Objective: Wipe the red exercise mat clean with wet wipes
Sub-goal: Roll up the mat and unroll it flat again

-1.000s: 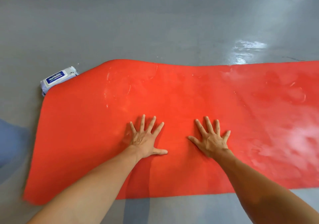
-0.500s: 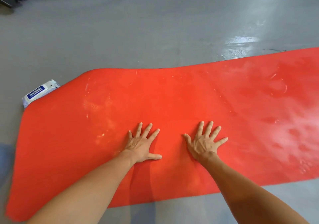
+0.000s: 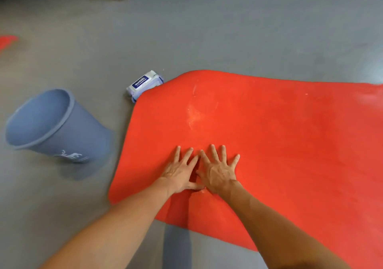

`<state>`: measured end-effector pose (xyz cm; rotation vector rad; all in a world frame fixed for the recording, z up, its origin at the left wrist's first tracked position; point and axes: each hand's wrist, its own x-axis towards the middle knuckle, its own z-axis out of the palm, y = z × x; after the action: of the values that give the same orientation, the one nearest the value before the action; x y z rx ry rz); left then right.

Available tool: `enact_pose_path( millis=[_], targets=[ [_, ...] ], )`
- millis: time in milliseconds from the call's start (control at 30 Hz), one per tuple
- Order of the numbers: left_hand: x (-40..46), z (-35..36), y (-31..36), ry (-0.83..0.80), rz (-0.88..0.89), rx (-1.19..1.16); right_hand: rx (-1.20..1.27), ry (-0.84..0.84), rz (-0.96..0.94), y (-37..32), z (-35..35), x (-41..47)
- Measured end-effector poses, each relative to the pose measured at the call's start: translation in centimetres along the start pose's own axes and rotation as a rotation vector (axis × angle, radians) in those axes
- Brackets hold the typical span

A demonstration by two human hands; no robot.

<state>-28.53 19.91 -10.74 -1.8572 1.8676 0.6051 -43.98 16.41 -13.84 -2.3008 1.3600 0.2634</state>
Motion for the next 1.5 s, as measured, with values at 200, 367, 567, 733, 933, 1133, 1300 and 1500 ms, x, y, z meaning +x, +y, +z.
enact_pose_path(
  millis=[200, 367, 567, 733, 933, 1133, 1300, 1500],
  targets=[
    [0.3, -0.1, -9.7, 0.261, 0.02, 0.115, 0.073, -0.004, 0.033, -6.9, 0.0, 4.4],
    [4.2, -3.8, -16.7, 0.34, 0.044, 0.111, 0.095, -0.017, 0.077, -9.8, -2.6, 8.9],
    [7.4, -6.0, -19.2, 0.188, -0.048, 0.046, 0.173, -0.113, 0.186, -13.1, -5.8, 13.7],
    [9.3, -7.0, -21.4, 0.384, -0.252, -0.285, 0.115, -0.134, 0.3, -14.8, -6.4, 15.7],
    [12.0, -8.4, -22.4, 0.432, -0.459, -0.735, 0.005, -0.116, 0.199, -15.9, -5.9, 17.7],
    [12.1, -8.3, -23.3, 0.418, -0.469, -1.015, -0.065, -0.116, 0.112, -15.8, -6.1, 18.4],
    [10.4, -7.5, -23.8, 0.401, -0.397, -0.985, -0.146, -0.015, -0.058, -16.4, -8.3, 19.8],
    [6.3, -6.7, -23.4, 0.354, -0.252, -0.858, -0.39, -0.001, -0.338, -19.5, -10.9, 21.4]
  ],
)
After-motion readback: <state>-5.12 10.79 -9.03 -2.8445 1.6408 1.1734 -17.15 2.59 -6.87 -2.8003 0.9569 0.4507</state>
